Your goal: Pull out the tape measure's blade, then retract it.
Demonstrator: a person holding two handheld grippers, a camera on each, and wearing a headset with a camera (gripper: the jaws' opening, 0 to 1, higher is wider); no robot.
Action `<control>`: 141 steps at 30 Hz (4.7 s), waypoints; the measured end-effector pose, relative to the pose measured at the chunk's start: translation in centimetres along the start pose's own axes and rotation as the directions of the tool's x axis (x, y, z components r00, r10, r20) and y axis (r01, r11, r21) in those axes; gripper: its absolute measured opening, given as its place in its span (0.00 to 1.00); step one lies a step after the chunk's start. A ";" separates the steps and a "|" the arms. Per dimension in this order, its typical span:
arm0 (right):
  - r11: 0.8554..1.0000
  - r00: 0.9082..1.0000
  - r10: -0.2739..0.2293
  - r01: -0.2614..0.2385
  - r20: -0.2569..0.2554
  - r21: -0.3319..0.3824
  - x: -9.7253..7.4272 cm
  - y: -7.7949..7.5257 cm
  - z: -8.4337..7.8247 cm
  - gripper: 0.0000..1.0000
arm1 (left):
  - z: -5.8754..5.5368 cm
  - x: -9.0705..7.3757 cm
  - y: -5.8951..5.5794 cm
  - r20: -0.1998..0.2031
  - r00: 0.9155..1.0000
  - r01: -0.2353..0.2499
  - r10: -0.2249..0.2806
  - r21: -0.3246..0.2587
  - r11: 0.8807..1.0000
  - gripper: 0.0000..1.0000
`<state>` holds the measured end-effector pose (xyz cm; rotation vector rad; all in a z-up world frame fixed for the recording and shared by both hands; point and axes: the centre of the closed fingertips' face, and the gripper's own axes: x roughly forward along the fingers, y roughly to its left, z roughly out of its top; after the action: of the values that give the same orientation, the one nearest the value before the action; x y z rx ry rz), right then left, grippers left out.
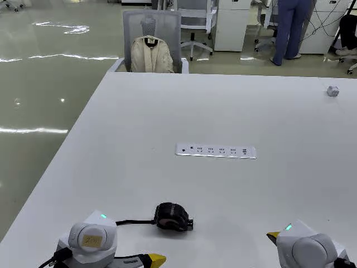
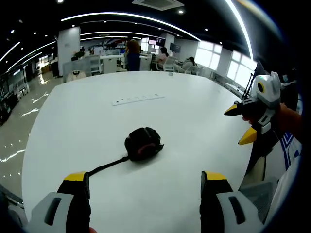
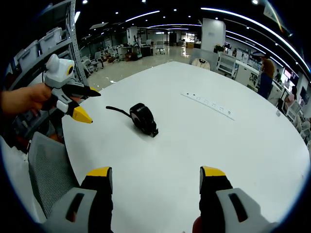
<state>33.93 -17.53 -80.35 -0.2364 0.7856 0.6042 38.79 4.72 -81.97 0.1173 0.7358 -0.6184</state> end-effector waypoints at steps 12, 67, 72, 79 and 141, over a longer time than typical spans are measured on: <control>0.999 1.000 0.020 -0.021 -0.020 -0.045 1.6 -0.8 0.7 0.73 | 0.2 0.9 0.7 -0.011 1.000 0.008 -0.008 0.006 1.000 0.92; 0.965 0.988 0.118 -0.138 -0.104 -0.221 8.8 -1.3 1.6 0.61 | 1.3 6.3 1.9 -0.074 0.991 0.125 -0.112 0.199 0.972 0.81; 0.957 0.985 0.128 -0.153 -0.112 -0.246 9.4 -1.2 1.6 0.60 | 1.3 6.9 1.8 -0.092 0.987 0.154 -0.135 0.238 0.959 0.81; 0.947 0.983 0.142 -0.170 -0.120 -0.274 10.4 -1.1 1.9 0.58 | 1.4 7.7 1.5 -0.119 0.979 0.195 -0.166 0.297 0.935 0.80; 0.775 0.935 0.303 -0.355 -0.186 -0.524 18.8 0.9 2.9 0.35 | 2.3 13.6 -1.6 -0.281 0.890 0.457 -0.360 0.560 0.691 0.54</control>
<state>45.43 -7.67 -91.84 -0.6717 0.7296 1.1652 47.03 -3.91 -89.09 0.6268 0.6829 -1.2917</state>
